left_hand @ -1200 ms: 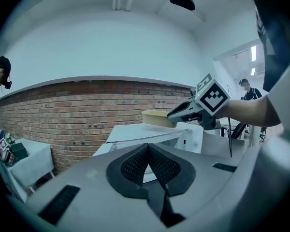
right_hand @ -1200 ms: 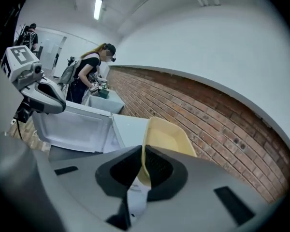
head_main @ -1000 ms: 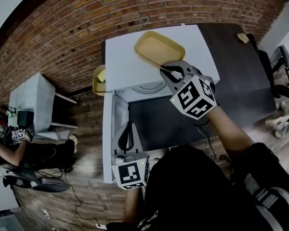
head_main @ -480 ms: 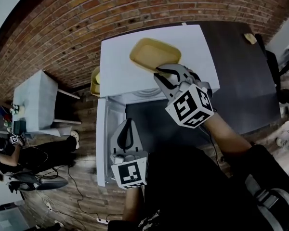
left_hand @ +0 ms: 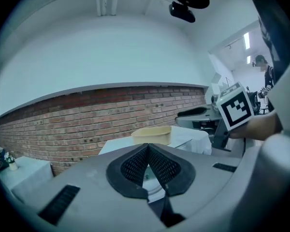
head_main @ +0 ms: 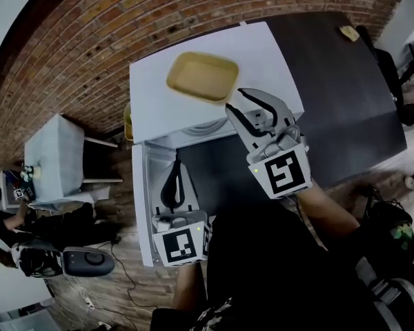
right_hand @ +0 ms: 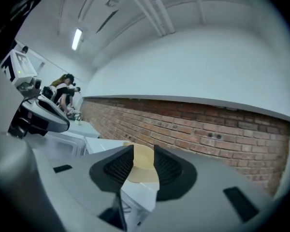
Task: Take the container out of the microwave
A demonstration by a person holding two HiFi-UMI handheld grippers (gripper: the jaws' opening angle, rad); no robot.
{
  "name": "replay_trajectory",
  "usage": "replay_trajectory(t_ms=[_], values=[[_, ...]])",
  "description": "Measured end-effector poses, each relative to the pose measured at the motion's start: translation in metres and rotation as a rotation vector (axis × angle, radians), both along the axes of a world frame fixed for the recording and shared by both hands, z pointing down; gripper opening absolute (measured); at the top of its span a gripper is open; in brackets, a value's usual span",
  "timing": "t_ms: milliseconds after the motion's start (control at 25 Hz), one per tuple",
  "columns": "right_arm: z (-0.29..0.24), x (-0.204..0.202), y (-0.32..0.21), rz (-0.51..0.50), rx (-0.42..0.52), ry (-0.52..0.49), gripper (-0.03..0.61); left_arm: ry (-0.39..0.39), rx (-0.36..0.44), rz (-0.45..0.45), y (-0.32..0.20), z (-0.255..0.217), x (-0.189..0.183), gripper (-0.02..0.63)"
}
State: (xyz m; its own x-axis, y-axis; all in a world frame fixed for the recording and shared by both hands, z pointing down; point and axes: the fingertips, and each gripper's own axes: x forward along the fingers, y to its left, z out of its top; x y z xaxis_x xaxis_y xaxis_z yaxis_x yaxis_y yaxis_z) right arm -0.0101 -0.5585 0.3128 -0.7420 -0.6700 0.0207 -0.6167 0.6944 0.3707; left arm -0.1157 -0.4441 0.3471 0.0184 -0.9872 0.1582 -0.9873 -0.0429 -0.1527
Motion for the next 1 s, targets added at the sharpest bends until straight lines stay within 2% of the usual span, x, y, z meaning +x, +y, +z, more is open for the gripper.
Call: replay_trajectory(t_ms=[40, 120, 200, 320, 400, 480, 680, 760, 1000], values=[[-0.002, 0.011, 0.005, 0.03, -0.01, -0.068, 0.172, 0.002, 0.013, 0.004, 0.003, -0.003, 0.0, 0.008], [-0.002, 0.032, 0.015, 0.082, -0.071, -0.216, 0.087, 0.015, 0.028, 0.007, 0.005, -0.008, -0.002, 0.008], [0.009, 0.048, 0.023, 0.107, -0.127, -0.263, 0.077, 0.029, 0.047, 0.016, 0.005, -0.012, -0.003, 0.008], [0.039, 0.072, 0.032, 0.145, -0.222, -0.233, 0.073, 0.023, 0.076, 0.039, 0.014, -0.016, -0.001, 0.008], [0.055, 0.086, 0.038, 0.191, -0.309, -0.25, 0.072, 0.037, 0.077, 0.042, 0.028, -0.016, -0.006, 0.008], [0.064, 0.095, 0.049, 0.232, -0.352, -0.258, 0.069, 0.056, 0.073, 0.032, 0.046, -0.015, -0.015, 0.008], [0.083, 0.084, 0.089, 0.269, -0.392, -0.226, 0.064, 0.037, 0.067, 0.01, 0.093, -0.009, -0.04, 0.008], [0.083, 0.087, 0.101, 0.309, -0.37, -0.219, 0.063, 0.028, 0.069, 0.011, 0.11, -0.005, -0.046, 0.008], [0.082, 0.104, 0.142, 0.368, -0.372, -0.185, 0.063, 0.075, 0.055, 0.008, 0.158, 0.017, -0.048, 0.008]])
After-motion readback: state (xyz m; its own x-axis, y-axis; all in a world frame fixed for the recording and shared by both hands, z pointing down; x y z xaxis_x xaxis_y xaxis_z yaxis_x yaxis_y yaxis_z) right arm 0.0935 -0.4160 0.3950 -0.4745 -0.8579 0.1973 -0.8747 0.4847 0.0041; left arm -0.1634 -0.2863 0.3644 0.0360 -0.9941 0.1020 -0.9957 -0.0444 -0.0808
